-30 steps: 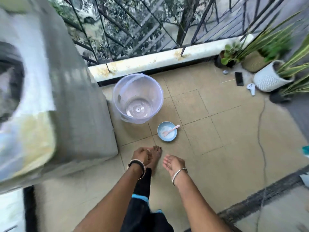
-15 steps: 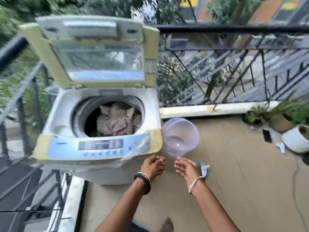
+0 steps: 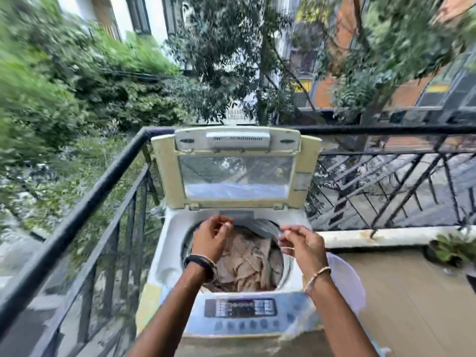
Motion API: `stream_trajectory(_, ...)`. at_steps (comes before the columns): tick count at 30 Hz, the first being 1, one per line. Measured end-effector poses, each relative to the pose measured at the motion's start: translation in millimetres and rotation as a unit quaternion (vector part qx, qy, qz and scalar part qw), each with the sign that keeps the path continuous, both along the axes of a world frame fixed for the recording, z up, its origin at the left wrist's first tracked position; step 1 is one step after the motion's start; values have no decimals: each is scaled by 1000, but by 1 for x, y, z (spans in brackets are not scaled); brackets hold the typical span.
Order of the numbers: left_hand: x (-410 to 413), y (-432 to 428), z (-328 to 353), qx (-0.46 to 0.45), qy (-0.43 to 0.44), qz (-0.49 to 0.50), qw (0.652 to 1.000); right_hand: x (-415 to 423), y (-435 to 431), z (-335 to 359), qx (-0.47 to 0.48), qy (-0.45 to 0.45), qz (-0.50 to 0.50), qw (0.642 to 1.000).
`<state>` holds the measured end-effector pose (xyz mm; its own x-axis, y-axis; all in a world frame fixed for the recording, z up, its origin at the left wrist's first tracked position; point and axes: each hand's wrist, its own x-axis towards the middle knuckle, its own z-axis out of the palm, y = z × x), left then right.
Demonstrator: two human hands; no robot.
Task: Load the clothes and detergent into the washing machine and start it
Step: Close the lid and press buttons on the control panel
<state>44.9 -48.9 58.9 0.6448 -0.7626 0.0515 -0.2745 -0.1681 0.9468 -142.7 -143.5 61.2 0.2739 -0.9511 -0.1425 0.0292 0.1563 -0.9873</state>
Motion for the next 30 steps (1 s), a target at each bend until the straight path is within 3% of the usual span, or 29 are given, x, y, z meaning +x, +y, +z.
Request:
stream_trajectory(4,53,-20,47,-37,-136,11,990,49,-15,38,-96,27,9,995)
stream_trajectory(10,108,-58,119,-113,-317,71,939,101,-50,89,-241,119,26,963)
stream_trajectory(13,132,-83,135,-49,-362,61,929,123,-74,109,-308,184,27,933)
stream_trajectory(15,144,-100,139,40,-402,38,914,140,-92,124,-351,238,27,905)
stream_trajectory(19,164,-127,139,211,-466,-22,859,176,-129,134,-416,410,94,806)
stream_trajectory(22,180,-144,136,290,-466,-52,835,194,-156,132,-406,478,138,767)
stream_trajectory(27,190,-156,131,273,-482,-36,832,197,-185,129,-425,532,191,707)
stream_trajectory(30,192,-153,128,250,-494,-36,832,192,-188,127,-449,524,193,698)
